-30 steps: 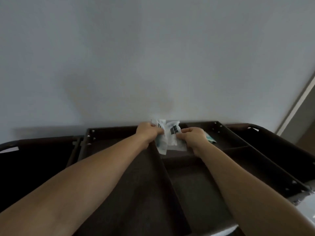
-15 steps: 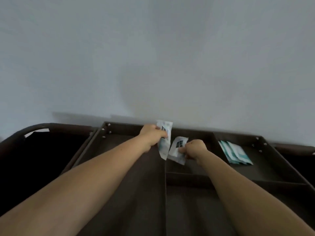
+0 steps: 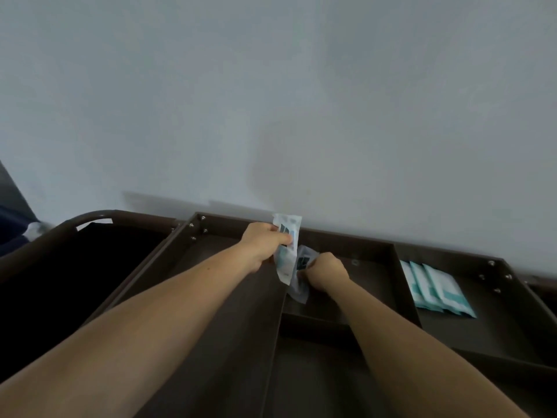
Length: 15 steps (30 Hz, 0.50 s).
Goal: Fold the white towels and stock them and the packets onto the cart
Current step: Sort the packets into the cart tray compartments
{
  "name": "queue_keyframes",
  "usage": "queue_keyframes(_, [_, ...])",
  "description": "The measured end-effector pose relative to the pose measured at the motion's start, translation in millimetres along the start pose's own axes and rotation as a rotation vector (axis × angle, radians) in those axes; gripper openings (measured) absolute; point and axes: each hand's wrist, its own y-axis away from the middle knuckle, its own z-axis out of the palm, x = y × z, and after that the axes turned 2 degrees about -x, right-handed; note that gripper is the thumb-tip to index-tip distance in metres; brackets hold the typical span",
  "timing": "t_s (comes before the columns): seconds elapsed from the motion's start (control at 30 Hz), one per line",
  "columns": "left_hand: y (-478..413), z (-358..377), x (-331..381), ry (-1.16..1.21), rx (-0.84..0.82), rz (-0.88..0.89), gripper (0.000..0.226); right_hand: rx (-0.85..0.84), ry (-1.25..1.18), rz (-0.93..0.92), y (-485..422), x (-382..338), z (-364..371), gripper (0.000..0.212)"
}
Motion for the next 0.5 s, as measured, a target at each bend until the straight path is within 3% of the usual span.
queue_keyframes(0.07, [-1.9, 1.0, 1.7, -0.015, -0.008, -0.003, 0.020, 0.041, -0.061, -0.041, 3.5, -1.2, -8.6, 0.027])
queue_keyframes(0.17, [-4.8, 5.4, 7.0, 0.013, -0.009, -0.002, 0.021, 0.232, -0.239, -0.197, 12.2, -8.4, -30.6, 0.038])
queue_keyframes(0.33, [-5.5, 22.8, 18.6, 0.180, -0.109, -0.024, 0.027, 0.026, -0.737, -0.275, 42.4, -18.0, -53.9, 0.033])
queue_keyframes(0.43, [-4.4, 34.0, 21.5, 0.283, -0.197, -0.080, 0.032, -0.001, -0.887, -0.247, 46.4, -5.8, -58.7, 0.019])
queue_keyframes(0.5, [-5.3, 40.9, 21.1, 0.283, -0.263, -0.082, 0.038, 0.022, -0.860, -0.195, 43.6, 4.6, -60.3, 0.018])
